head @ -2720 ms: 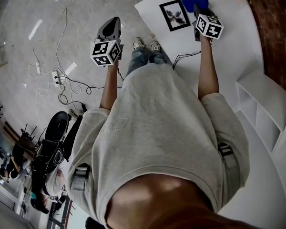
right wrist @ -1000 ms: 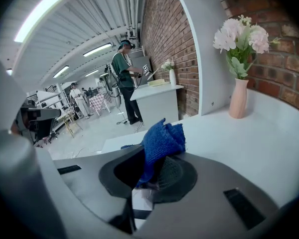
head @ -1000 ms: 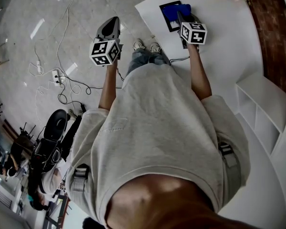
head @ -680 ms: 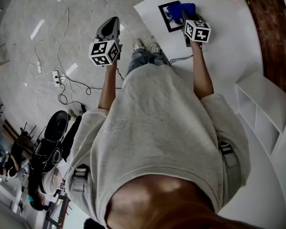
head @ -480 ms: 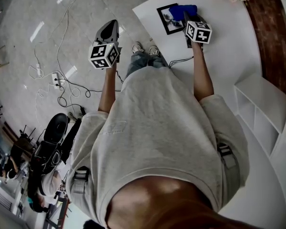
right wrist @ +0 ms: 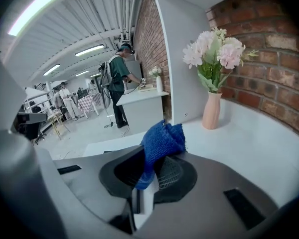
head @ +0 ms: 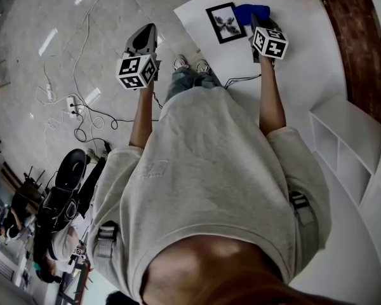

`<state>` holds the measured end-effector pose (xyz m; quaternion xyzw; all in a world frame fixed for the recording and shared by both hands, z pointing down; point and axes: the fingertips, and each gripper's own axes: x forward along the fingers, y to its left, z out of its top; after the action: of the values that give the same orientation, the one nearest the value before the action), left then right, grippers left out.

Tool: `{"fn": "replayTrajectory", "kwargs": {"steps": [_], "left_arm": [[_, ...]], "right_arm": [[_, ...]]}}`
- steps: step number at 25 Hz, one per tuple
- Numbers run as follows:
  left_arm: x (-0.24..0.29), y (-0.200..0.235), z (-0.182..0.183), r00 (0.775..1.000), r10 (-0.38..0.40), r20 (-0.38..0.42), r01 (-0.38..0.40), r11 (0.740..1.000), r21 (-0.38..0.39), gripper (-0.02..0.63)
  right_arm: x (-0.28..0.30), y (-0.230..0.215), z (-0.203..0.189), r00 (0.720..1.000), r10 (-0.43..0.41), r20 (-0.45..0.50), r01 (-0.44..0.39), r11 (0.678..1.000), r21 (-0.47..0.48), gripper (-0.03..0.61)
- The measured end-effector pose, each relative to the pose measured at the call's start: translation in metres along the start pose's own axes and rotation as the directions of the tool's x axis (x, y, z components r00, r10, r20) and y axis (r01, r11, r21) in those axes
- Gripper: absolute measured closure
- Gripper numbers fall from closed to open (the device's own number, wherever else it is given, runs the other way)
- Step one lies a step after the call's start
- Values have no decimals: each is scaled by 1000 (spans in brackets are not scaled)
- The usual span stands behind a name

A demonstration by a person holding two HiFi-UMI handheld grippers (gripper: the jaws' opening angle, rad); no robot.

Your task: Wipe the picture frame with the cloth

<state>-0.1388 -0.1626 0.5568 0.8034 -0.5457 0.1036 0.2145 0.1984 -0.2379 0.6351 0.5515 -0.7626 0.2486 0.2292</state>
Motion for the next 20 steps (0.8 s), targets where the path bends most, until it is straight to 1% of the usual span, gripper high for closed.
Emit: {"fn": "replayTrajectory", "kwargs": {"steps": [4, 7, 11, 15, 20], "left_arm": [[-3, -5, 1, 1000, -7, 7, 7, 1000, 3, 598], [-4, -8, 3, 1000, -12, 17, 12, 1000, 7, 598], [-5, -9, 3, 1000, -13, 24, 13, 1000, 4, 598], [-6, -12, 3, 999, -16, 28, 16, 1000, 0, 598], [-7, -14, 4, 999, -15, 36, 15, 1000, -7, 598]], "right_arm": [[-16, 8, 10, 999, 5, 35, -5, 1000, -12, 522], [-25, 22, 16, 998, 21, 53, -19, 999, -38, 522], [-29, 44, 14, 996, 69, 59, -65, 996, -61, 522], [-31, 64, 7, 992, 110, 54, -107, 993, -59, 522], [-35, 101, -4, 985, 168, 35, -165, 984, -63, 522]]}}
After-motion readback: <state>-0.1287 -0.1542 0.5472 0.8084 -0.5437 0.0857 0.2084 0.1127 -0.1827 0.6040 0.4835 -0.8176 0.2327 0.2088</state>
